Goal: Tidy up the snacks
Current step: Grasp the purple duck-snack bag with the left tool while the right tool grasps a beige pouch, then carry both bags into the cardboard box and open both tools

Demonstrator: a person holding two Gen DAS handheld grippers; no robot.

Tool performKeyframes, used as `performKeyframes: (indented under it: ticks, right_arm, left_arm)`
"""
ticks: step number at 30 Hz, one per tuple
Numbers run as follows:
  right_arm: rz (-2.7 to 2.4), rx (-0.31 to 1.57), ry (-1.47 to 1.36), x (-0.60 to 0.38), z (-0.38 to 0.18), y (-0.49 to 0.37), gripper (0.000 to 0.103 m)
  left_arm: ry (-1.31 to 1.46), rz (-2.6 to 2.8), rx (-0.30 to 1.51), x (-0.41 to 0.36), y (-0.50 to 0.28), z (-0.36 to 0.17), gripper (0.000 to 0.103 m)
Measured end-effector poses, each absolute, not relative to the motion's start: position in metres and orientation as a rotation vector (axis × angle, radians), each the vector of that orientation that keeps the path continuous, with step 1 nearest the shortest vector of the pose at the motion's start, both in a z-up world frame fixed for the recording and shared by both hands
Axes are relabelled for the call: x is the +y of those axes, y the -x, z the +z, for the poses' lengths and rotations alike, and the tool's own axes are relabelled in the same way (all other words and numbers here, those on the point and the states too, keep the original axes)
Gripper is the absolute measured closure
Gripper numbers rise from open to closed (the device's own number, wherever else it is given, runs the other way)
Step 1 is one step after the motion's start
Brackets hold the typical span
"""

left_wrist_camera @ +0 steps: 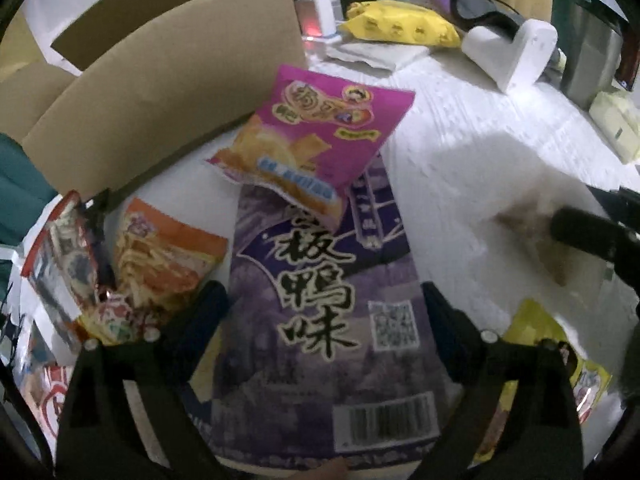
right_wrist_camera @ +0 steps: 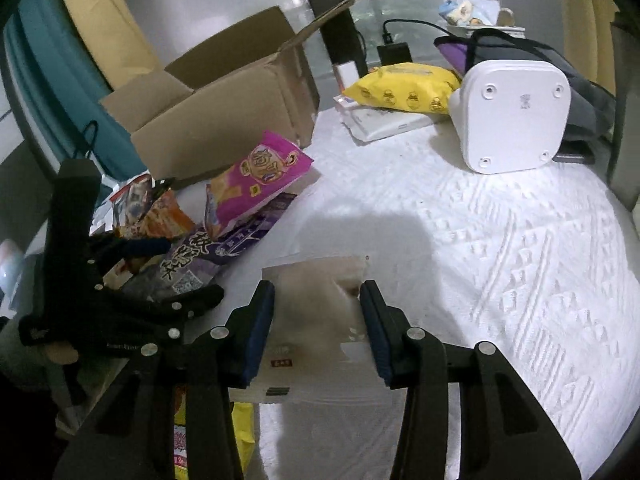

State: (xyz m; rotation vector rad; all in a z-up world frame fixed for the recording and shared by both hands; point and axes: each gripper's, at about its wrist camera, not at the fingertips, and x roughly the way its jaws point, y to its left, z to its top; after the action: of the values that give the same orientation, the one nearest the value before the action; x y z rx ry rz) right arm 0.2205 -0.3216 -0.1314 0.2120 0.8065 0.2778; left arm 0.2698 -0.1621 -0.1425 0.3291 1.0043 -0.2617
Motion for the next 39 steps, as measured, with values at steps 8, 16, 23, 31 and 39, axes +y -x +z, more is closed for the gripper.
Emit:
performKeyframes:
  ticks: [8, 16, 23, 31, 39]
  right_arm:
    - [0.301, 0.812, -0.187, -0.315, -0.132, -0.220, 0.056]
    - [0.313, 0.793, -0.151, -0.306, -0.128, -0.216, 0.057]
    - [0.338, 0.789, -0.123, -0.285, -0.116, -0.211, 0.057]
    - [0.365, 0.738, -0.063, -0.254, -0.087, -0.209, 0.057]
    - [0.394, 0.682, -0.016, -0.225, -0.060, -0.224, 0.057]
  left_arm:
    - [-0.361, -0.300, 0.944, -0.168, -0.257, -0.138, 0.046]
    - [-0.258, -0.374, 0.920, -0.143, -0.237, -0.123, 0.061]
    - [-0.174, -0.410, 0.847, -0.121, -0.212, -0.092, 0.061]
    - [-0.093, -0.391, 0.761, -0.080, -0.192, -0.063, 0.061]
    - [-0.069, -0.342, 0.645, -0.044, -0.193, -0.031, 0.061]
